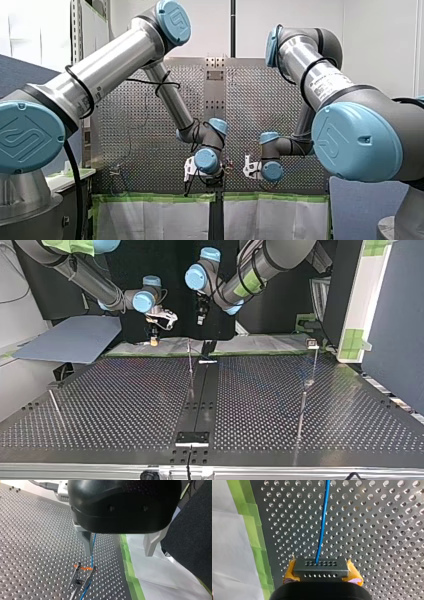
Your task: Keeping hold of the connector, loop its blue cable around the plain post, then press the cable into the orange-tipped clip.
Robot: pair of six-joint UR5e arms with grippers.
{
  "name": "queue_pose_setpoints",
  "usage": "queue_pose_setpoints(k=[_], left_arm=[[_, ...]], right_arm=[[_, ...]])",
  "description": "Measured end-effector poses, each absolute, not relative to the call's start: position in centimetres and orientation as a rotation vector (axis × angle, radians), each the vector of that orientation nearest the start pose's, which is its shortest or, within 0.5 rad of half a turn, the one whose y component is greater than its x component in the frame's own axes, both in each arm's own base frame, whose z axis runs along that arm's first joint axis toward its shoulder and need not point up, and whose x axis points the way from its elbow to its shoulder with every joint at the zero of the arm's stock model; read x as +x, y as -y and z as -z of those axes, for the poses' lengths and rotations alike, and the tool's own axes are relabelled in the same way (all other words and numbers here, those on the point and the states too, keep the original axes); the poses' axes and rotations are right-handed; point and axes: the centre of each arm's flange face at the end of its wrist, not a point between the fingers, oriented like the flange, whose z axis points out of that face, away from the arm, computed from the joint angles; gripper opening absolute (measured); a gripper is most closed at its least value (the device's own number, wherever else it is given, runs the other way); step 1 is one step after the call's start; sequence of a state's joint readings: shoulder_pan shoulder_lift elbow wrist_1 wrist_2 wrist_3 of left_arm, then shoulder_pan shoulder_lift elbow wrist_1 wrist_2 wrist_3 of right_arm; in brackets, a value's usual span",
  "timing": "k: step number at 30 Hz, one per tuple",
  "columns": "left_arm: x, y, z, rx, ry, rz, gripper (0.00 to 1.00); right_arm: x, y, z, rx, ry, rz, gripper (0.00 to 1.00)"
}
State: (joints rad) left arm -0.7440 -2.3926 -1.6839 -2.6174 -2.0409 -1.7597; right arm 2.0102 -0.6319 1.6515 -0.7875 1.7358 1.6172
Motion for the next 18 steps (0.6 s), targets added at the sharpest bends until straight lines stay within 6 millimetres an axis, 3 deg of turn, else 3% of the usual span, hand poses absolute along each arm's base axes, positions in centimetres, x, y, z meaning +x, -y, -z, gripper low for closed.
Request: queue_pose_setpoints(k=[10, 18], left_arm=[[37.3, 46.7, -1.1, 0.266, -1.885, 0.16, 1.0], [37.4, 46.4, -1.1, 0.247, -1.888, 0.13, 1.0]], right_arm=[[37.7, 50.2, 4.3, 1.641, 1.191, -1.246, 0.0], [38.4, 46.9, 5.6, 1.74, 1.134, -1.201, 0.0]])
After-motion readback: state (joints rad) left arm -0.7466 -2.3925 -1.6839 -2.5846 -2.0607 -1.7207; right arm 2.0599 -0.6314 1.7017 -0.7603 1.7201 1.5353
